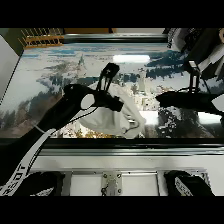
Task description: Fold the clothes and pants, and hang the long-sleeved shirts on hangers.
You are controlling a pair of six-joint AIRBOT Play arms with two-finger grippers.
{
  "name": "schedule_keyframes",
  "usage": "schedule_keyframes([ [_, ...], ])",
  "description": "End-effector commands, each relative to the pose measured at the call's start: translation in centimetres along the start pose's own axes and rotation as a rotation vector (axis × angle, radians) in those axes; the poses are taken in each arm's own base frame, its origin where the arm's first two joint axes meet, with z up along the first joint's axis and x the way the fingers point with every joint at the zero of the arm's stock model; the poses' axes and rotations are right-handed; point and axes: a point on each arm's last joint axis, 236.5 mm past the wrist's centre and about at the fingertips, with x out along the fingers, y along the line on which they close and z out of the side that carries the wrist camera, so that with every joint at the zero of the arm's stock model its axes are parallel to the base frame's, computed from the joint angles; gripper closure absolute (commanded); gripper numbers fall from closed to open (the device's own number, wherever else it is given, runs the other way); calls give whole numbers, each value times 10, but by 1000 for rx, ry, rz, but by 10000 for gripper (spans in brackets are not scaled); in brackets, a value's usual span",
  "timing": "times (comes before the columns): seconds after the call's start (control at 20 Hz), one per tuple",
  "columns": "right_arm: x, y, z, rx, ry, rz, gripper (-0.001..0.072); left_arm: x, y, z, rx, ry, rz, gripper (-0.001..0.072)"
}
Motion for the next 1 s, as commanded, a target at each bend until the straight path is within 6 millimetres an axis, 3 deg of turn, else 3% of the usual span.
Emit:
schedule_keyframes([
  [0.0,-20,-29,16,31,-81,-81,681,8,9,15,-22,37,5,-11],
  [0.15,-32,-42,15,59,-87,-110,680,3,96,9,-178,55,102,-11],
  [0.3,-28,-39,4,64,-41,-91,674,9,184,-36,-316,116,204,-11],
  [0.4,-24,-42,1,73,-27,-88,674,18,228,-71,-393,193,231,-11],
  [0.5,-20,-44,-3,82,-10,-84,673,34,241,-92,-471,238,141,-12],
  [0.65,-11,-46,-11,98,31,-72,672,62,239,-103,-574,245,-17,-11],
  [0.85,1,-52,-22,125,86,-57,671,85,225,-123,-580,320,-68,-12],
  [0.9,5,-55,-25,134,99,-56,633,89,219,-124,-565,330,-76,-12],
  [0.95,10,-57,-28,144,113,-53,454,93,213,-125,-546,338,-84,-7],
])
